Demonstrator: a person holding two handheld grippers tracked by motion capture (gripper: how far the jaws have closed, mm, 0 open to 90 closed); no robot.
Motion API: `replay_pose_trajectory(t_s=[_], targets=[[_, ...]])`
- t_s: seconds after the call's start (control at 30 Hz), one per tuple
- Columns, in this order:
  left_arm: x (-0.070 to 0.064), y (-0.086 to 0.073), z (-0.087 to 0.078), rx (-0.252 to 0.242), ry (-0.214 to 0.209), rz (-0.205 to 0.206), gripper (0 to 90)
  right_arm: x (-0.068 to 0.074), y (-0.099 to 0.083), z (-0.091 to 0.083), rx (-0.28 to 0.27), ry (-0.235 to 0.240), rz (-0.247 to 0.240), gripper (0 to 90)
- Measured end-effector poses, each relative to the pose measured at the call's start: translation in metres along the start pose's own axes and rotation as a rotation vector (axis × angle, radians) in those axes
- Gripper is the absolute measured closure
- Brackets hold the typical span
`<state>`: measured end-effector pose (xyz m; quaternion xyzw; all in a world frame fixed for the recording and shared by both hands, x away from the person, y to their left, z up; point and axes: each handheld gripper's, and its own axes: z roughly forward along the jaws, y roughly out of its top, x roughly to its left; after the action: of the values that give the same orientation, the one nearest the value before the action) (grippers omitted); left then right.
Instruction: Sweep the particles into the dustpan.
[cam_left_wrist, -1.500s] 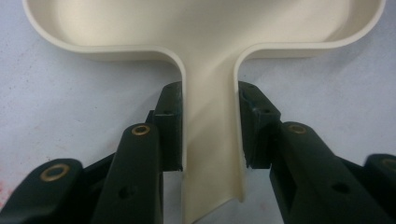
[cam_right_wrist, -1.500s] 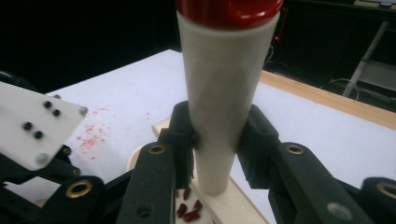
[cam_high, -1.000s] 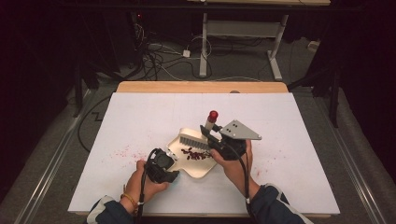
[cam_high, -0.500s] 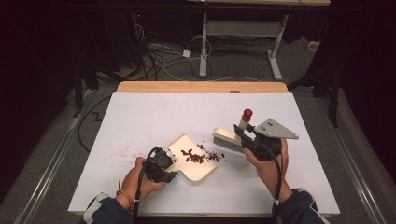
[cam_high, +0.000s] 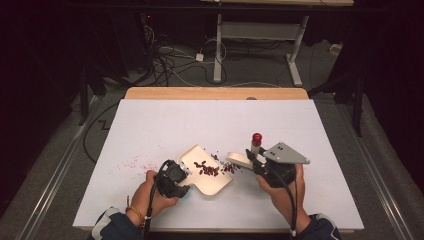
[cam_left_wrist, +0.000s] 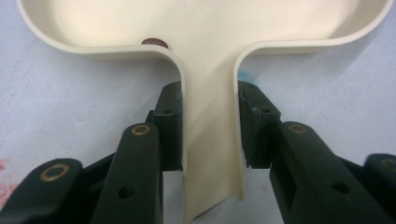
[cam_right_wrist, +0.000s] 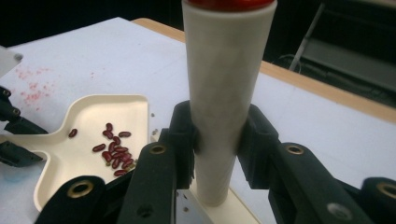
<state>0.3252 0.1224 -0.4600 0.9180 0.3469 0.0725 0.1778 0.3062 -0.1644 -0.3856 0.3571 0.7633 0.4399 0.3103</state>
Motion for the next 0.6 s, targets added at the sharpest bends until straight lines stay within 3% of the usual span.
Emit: replay_pose_trajectory(t_s=[0.1, 0.17, 0.3, 0.37, 0.5, 0.6], targets=[[-0.004, 0.0, 0.0, 0.005, 0.004, -0.002, 63.9, 0.01, 0.001, 0.003, 0.001, 0.03, -0.006, 70.2], [-0.009, 0.0, 0.0, 0.007, 0.019, -0.006, 63.8, 0.03, 0.003, 0.01, -0.006, 0.053, -0.034, 70.1], [-0.01, 0.001, 0.0, 0.011, 0.018, -0.019, 63.8, 0.043, 0.005, 0.014, -0.017, 0.068, -0.048, 70.1], [-0.011, 0.001, 0.0, 0.008, 0.025, -0.023, 63.8, 0.048, 0.008, 0.011, -0.038, 0.103, -0.04, 70.3], [-0.01, 0.0, 0.0, 0.004, 0.019, -0.027, 63.8, 0.048, 0.01, 0.01, -0.062, 0.131, -0.025, 70.4], [-0.009, 0.0, 0.0, 0.001, 0.015, -0.028, 63.8, 0.046, 0.01, 0.009, -0.086, 0.107, -0.041, 70.4]])
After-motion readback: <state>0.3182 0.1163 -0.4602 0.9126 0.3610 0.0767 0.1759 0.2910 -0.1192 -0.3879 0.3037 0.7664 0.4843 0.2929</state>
